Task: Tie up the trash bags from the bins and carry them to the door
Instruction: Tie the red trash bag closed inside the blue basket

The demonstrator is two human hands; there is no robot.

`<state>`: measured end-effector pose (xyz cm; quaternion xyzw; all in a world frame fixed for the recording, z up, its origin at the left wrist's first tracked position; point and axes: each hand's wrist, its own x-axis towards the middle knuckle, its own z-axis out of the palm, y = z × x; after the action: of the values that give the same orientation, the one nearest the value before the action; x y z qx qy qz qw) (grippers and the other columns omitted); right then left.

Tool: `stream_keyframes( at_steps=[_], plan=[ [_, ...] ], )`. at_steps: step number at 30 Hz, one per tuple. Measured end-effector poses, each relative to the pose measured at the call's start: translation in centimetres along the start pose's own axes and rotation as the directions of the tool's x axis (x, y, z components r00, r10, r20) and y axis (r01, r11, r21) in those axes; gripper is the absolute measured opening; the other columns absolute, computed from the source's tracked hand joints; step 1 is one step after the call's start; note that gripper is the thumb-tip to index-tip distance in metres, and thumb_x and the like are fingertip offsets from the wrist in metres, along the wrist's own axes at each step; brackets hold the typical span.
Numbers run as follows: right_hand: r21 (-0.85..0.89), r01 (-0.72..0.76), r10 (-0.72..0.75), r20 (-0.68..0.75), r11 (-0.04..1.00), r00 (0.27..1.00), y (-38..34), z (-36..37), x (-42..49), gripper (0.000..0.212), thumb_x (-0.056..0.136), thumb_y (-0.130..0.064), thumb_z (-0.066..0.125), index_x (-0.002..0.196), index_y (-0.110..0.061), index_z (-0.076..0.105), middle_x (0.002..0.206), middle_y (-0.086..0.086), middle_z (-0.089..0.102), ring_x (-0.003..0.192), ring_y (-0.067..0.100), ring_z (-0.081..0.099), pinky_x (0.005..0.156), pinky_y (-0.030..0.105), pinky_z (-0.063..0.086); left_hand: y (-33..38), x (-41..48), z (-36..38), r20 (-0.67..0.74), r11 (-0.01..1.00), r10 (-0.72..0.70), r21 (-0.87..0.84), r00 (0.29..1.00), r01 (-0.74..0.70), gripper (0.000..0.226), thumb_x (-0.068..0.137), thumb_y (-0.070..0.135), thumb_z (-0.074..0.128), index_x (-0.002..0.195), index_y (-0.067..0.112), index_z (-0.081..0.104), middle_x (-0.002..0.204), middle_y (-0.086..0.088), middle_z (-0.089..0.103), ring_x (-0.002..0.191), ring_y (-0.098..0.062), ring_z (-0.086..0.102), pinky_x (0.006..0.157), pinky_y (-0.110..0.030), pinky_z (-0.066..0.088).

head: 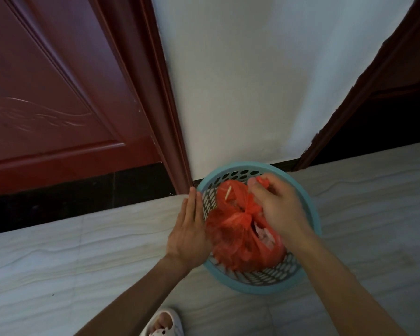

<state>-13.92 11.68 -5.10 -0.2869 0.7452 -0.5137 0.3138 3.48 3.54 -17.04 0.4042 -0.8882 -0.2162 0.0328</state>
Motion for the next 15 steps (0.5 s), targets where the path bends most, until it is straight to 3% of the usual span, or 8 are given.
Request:
stream_keyframes(
  at_steps=[3, 5, 7, 9, 11, 15],
  plan=[
    [0.289, 0.019, -0.007, -0.040, 0.957, 0.999, -3.6, -0.5, 0.6, 0.032, 0.096, -0.021, 0.060, 0.065, -0.021, 0.053, 0.054, -0.007, 0.042, 0.048, 0.007, 0.037, 0.046, 0.023, 0.032, 0.6, 0.1, 0.4, 0.022, 0.974, -0.097, -0.204, 0.995, 0.100, 0.096, 0.091, 0.038, 0.053, 0.151, 0.022, -0.021, 0.159, 0.005, -0.030, 0.150, -0.020, 0.000, 0.118, -0.041, 0.028],
    [0.433, 0.052, -0.029, -0.058, 0.900, 0.998, -6.7, -1.6, 1.3, 0.034, 0.095, -0.019, 0.061, 0.063, -0.022, 0.052, 0.055, -0.004, 0.036, 0.046, 0.007, 0.031, 0.042, 0.020, 0.027, 1.3, 0.2, 0.2, -0.003, 0.959, -0.119, -0.260, 0.993, 0.114, 0.100, 0.088, 0.015, 0.057, 0.149, 0.026, -0.022, 0.158, 0.008, -0.028, 0.151, -0.027, 0.001, 0.114, -0.050, 0.035],
    [0.469, 0.072, -0.033, -0.090, 0.880, 0.995, -9.8, -2.7, 1.9, 0.038, 0.096, -0.016, 0.061, 0.059, -0.022, 0.051, 0.051, -0.005, 0.034, 0.043, 0.007, 0.028, 0.039, 0.017, 0.024, 1.6, 0.2, -0.6, 0.002, 0.960, -0.109, -0.258, 0.994, 0.106, 0.093, 0.087, 0.015, 0.052, 0.152, 0.021, -0.014, 0.160, 0.005, -0.018, 0.151, -0.029, 0.003, 0.112, -0.053, 0.035],
    [0.386, 0.085, -0.041, -0.120, 0.919, 0.992, -11.8, -3.2, 2.2, 0.038, 0.095, -0.018, 0.062, 0.059, -0.022, 0.051, 0.048, -0.010, 0.037, 0.043, 0.005, 0.030, 0.041, 0.019, 0.026, 1.7, 0.6, -2.0, 0.083, 0.975, -0.116, -0.183, 0.990, 0.129, 0.085, 0.089, 0.027, 0.047, 0.155, 0.017, -0.006, 0.162, 0.001, -0.010, 0.151, -0.027, 0.007, 0.115, -0.055, 0.028],
    [0.170, 0.062, -0.044, -0.109, 0.983, 0.993, -12.7, -3.4, 1.7, 0.034, 0.092, -0.026, 0.064, 0.060, -0.020, 0.054, 0.049, -0.013, 0.044, 0.046, 0.004, 0.039, 0.049, 0.023, 0.033, 1.9, 1.1, -4.1, 0.245, 0.982, -0.144, -0.082, 0.959, 0.169, 0.083, 0.093, 0.033, 0.046, 0.156, 0.019, -0.006, 0.164, 0.001, -0.010, 0.152, -0.023, 0.004, 0.118, -0.055, 0.019],
    [-0.185, -0.094, 0.088, -0.041, 0.978, 0.995, -13.8, -4.3, -0.8, 0.034, 0.087, -0.046, 0.062, 0.077, -0.014, 0.064, 0.072, -0.004, 0.066, 0.072, 0.015, 0.063, 0.068, 0.031, 0.047, 3.7, 1.4, -11.4, 0.482, 0.979, -0.205, 0.107, 0.852, 0.174, 0.078, 0.097, 0.045, 0.039, 0.156, 0.021, -0.005, 0.164, -0.002, -0.011, 0.151, -0.023, -0.005, 0.121, -0.051, 0.008]
  ],
)
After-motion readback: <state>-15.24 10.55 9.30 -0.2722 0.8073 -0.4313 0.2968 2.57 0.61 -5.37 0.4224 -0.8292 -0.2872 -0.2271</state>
